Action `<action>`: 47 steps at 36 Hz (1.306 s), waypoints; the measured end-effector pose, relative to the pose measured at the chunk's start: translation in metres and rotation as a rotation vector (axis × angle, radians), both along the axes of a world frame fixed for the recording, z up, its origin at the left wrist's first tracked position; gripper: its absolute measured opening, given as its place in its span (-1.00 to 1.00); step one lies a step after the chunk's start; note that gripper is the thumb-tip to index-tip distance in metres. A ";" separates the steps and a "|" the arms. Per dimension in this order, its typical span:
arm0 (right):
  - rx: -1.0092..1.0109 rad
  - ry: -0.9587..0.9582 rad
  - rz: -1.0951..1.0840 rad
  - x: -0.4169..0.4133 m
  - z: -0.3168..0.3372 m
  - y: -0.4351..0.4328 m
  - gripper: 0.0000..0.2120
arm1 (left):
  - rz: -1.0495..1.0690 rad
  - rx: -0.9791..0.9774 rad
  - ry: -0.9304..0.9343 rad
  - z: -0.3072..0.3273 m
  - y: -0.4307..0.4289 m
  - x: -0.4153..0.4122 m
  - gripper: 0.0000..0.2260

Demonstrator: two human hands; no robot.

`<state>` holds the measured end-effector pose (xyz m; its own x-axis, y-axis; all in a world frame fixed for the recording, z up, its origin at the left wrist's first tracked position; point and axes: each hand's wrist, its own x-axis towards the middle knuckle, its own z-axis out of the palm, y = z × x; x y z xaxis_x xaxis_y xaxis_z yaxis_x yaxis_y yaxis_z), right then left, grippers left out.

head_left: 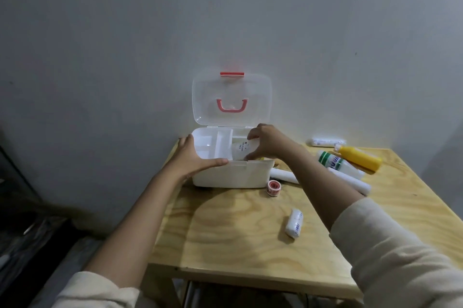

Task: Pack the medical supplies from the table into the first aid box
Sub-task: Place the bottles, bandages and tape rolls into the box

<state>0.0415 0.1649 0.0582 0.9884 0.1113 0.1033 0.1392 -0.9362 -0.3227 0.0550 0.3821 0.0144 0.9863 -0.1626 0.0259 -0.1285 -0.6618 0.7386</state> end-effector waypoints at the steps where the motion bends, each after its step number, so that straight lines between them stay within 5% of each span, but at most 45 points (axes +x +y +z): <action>1: -0.004 0.007 0.000 0.002 -0.003 0.002 -0.38 | 0.004 -0.004 -0.005 -0.002 0.000 0.001 0.25; 11: -0.107 0.072 -0.020 0.003 -0.004 0.013 -0.37 | 0.030 -0.013 -0.027 -0.010 0.000 0.004 0.26; 19: -0.161 0.113 -0.157 0.004 -0.004 0.017 -0.84 | 0.029 -0.034 -0.048 -0.011 0.000 0.005 0.19; 23: -0.124 0.141 -0.184 0.002 -0.004 0.021 -0.63 | 0.026 -0.048 -0.071 -0.012 -0.001 0.004 0.05; 30: -0.067 0.166 -0.195 0.012 -0.009 0.019 -0.84 | 0.031 -0.080 -0.048 -0.015 0.000 0.006 0.16; 32: -0.060 0.171 -0.195 0.011 -0.007 0.019 -0.59 | 0.033 -0.087 -0.049 -0.015 0.000 0.005 0.16; 39: 0.104 0.174 -0.191 0.012 -0.009 0.020 -0.39 | 0.038 -0.079 -0.058 -0.015 0.000 0.004 0.11; 47: 0.249 0.046 -0.159 0.011 -0.015 0.016 -0.55 | 0.037 -0.075 -0.063 -0.012 -0.001 0.002 0.08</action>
